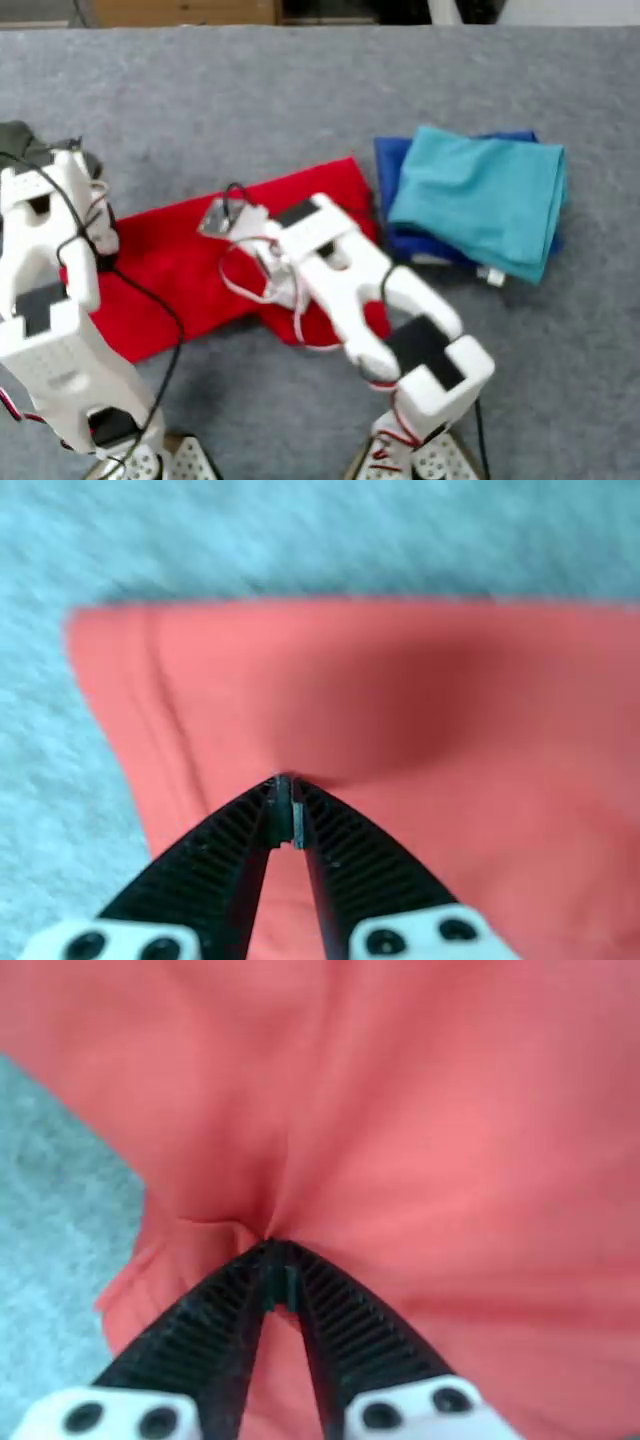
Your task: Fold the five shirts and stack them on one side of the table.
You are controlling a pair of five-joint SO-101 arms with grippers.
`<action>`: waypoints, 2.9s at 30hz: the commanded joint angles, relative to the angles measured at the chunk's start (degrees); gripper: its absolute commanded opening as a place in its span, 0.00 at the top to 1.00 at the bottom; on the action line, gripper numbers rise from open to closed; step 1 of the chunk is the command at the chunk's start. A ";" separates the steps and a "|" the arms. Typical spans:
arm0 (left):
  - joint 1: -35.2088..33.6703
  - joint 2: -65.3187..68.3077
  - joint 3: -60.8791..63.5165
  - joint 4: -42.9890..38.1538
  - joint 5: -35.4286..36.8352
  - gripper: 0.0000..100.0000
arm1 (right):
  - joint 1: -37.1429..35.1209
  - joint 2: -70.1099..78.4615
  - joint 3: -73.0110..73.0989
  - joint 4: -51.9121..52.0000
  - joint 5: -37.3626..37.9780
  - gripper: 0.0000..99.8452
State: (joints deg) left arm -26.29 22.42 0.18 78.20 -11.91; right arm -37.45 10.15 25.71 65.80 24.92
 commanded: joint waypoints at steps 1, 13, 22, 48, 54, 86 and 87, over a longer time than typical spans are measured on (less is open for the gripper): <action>-2.55 3.65 -10.81 2.81 0.35 0.98 | -1.45 -5.49 3.82 0.88 -0.44 1.00; -3.16 26.68 -37.98 18.46 0.35 0.98 | 9.36 -18.07 8.04 -15.82 -0.09 1.00; -6.51 25.98 -45.80 21.71 -3.43 0.98 | 14.55 -6.99 -8.75 -28.57 -0.44 1.00; -7.38 29.23 -58.90 22.51 -9.41 0.98 | 19.30 59.21 -121.98 23.91 0.00 1.00; -9.14 21.05 -56.09 22.68 -10.73 0.98 | 17.54 53.23 -121.01 36.84 1.05 1.00; -10.11 -58.15 33.41 8.62 -15.30 0.98 | 6.90 -28.35 -4.26 22.24 34.29 0.82; -9.93 -58.15 33.58 9.32 -14.68 0.98 | 6.20 -30.90 0.48 20.66 34.90 0.82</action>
State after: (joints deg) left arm -35.87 -34.02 33.67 85.49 -28.26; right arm -29.27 -12.09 13.14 90.86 57.10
